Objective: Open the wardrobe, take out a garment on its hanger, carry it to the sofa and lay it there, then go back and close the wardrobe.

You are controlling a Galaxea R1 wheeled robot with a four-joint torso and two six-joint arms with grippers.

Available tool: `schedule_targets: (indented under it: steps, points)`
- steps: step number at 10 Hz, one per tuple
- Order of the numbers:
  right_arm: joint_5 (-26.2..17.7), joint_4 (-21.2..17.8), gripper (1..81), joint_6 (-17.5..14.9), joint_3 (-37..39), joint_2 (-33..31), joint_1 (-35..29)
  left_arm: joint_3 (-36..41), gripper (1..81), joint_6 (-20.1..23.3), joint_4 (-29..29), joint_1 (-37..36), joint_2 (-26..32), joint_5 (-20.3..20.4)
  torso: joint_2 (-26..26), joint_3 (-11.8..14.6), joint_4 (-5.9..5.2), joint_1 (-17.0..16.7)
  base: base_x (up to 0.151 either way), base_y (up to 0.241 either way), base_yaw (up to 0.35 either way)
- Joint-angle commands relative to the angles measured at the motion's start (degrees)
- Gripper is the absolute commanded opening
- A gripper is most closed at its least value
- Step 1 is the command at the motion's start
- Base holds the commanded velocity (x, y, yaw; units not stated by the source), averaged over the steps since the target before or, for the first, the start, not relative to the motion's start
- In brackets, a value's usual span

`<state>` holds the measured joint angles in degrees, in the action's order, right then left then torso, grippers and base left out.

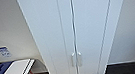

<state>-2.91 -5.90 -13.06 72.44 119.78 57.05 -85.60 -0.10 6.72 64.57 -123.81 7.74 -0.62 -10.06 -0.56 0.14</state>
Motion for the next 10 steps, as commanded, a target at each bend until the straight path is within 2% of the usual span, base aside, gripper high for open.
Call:
schedule_targets:
  steps: [1,3,6,10]
  points:
    - [-3.6,-1.5,81.1,0.8,-7.1,-6.3,-13.6,7.3,81.1,0.0,0.5,-13.4,6.6,-7.8,0.0,0.0,0.00,0.0,0.000,0.000,0.000]
    - [-6.1,-1.5,81.1,3.8,-6.7,-5.6,-20.3,7.7,81.1,-0.1,0.4,-20.2,6.3,-12.2,0.0,0.0,0.00,0.0,0.000,0.000,0.000]
    - [-11.0,-1.4,81.1,8.4,-6.2,-3.5,-31.1,6.7,81.1,-0.1,-3.4,-31.3,4.0,-18.8,0.1,-0.1,0.00,0.1,0.000,0.000,0.000]
    - [-15.8,-1.1,81.1,13.0,3.0,8.3,-39.4,0.3,81.1,-0.2,-7.0,-41.2,-3.2,-24.6,0.1,-0.1,0.00,0.2,0.000,0.000,0.000]
